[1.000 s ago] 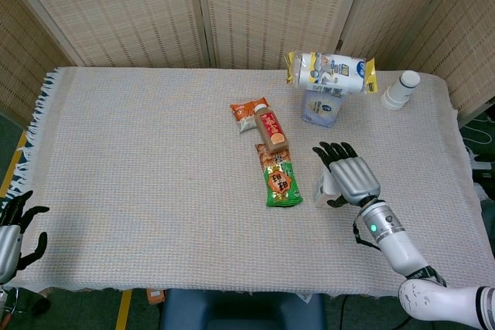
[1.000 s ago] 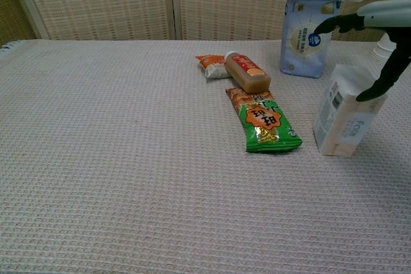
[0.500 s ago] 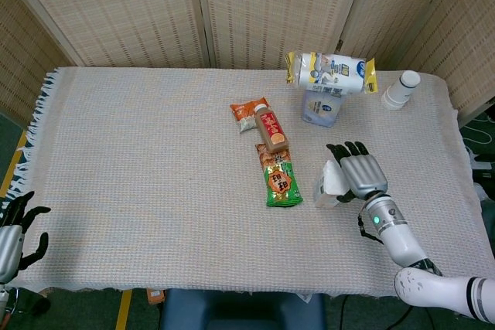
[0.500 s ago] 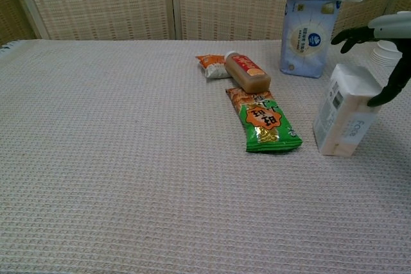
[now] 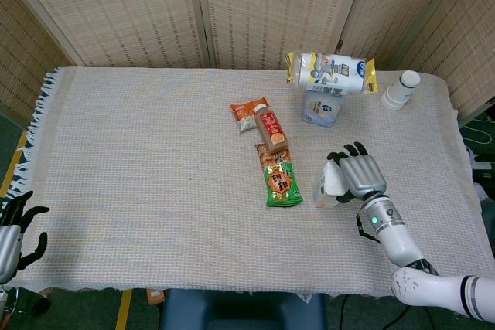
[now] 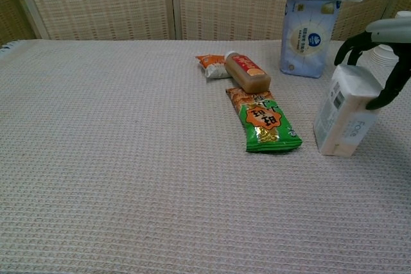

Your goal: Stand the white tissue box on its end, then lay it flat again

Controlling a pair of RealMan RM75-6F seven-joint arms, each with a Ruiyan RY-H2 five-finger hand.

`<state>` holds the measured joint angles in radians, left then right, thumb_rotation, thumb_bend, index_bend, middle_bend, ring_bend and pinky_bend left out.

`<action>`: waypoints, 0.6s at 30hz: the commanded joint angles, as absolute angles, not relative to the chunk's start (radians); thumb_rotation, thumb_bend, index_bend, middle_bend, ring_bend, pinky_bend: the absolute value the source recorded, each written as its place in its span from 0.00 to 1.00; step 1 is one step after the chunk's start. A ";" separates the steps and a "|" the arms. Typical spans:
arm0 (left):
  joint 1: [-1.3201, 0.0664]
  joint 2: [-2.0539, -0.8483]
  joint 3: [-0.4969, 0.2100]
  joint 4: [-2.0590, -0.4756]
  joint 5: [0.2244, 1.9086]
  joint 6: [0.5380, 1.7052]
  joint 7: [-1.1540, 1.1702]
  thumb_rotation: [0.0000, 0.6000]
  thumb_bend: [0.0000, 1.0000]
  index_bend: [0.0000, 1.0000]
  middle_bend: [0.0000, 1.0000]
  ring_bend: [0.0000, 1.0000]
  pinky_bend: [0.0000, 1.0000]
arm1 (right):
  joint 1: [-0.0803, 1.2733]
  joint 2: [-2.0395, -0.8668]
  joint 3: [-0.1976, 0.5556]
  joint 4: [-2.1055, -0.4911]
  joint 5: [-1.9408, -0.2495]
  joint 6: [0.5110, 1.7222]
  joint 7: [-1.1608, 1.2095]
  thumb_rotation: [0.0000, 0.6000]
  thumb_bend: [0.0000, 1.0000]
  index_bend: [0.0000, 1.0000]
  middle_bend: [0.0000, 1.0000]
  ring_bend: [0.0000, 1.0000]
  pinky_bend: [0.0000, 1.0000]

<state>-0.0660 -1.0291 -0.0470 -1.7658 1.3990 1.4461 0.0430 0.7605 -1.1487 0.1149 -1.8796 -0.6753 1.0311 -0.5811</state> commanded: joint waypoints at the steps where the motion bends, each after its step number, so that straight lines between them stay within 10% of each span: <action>1: -0.067 -1.030 -0.046 -1.766 1.399 1.444 0.045 1.00 0.49 0.29 0.00 0.00 0.30 | 0.758 -1.152 0.114 -1.876 -0.687 1.039 -0.574 1.00 0.04 0.31 0.32 0.26 0.00; 18: -0.066 -1.030 -0.047 -1.767 1.400 1.447 0.047 1.00 0.49 0.29 0.00 0.00 0.30 | 0.715 -1.193 0.143 -1.845 -0.821 1.127 -0.467 1.00 0.04 0.44 0.51 0.47 0.00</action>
